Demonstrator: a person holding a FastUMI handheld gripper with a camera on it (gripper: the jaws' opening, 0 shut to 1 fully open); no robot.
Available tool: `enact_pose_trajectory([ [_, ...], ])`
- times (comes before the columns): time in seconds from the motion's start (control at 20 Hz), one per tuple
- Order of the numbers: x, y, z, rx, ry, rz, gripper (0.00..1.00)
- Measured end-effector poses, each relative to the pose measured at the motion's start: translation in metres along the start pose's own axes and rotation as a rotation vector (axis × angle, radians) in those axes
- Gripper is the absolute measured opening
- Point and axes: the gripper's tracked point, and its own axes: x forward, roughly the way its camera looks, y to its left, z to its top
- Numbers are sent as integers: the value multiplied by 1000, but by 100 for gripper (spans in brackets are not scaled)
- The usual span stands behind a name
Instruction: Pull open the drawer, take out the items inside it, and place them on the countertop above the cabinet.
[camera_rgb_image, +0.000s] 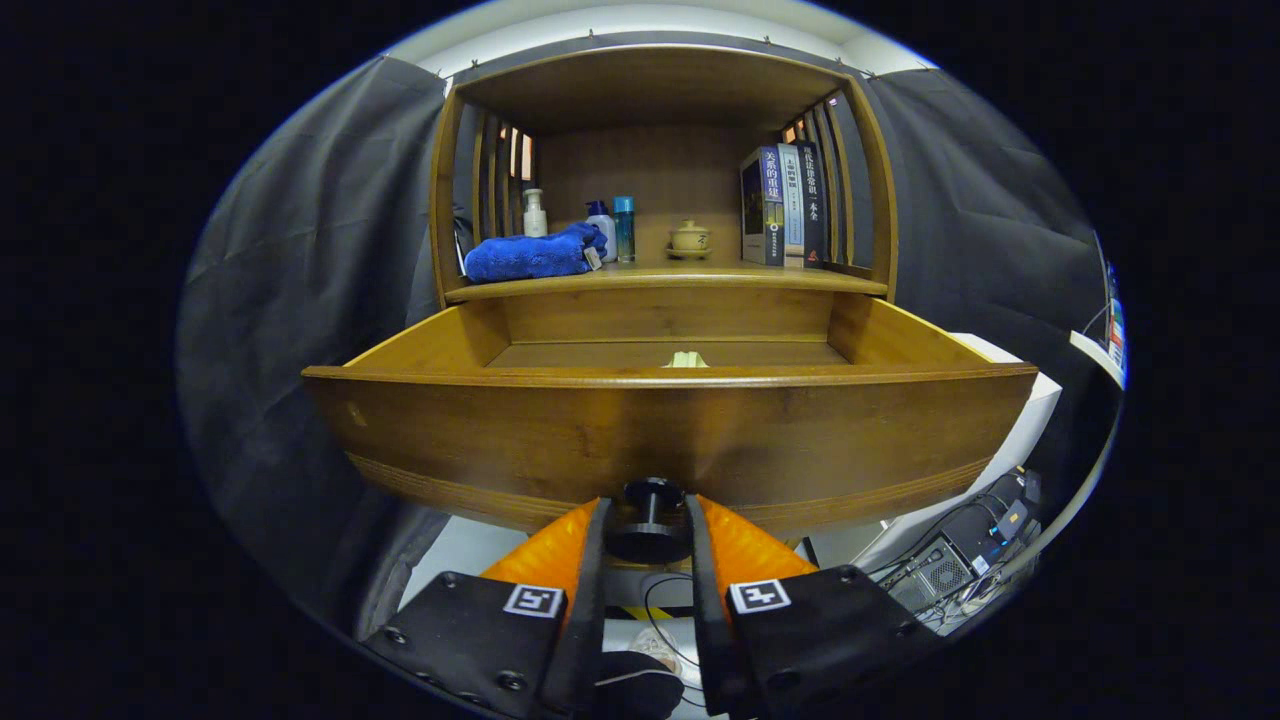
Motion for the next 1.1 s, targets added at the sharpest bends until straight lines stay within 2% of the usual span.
enact_pose_trajectory([
  [0.15, -4, -9, 22, -32, -69, -25, 55],
  [0.2, -5, -14, 25, -33, -80, -38, 65],
  [0.35, -11, -23, 33, -1, -90, -48, 75],
  [0.5, -19, -20, 49, 101, -97, 2, 84],
  [0.65, -28, -30, 70, 116, -118, 3, 93],
  [0.95, -26, -31, 125, 137, -141, 18, 98],
  [1.1, -6, -34, 146, 126, -105, 14, 98],
])
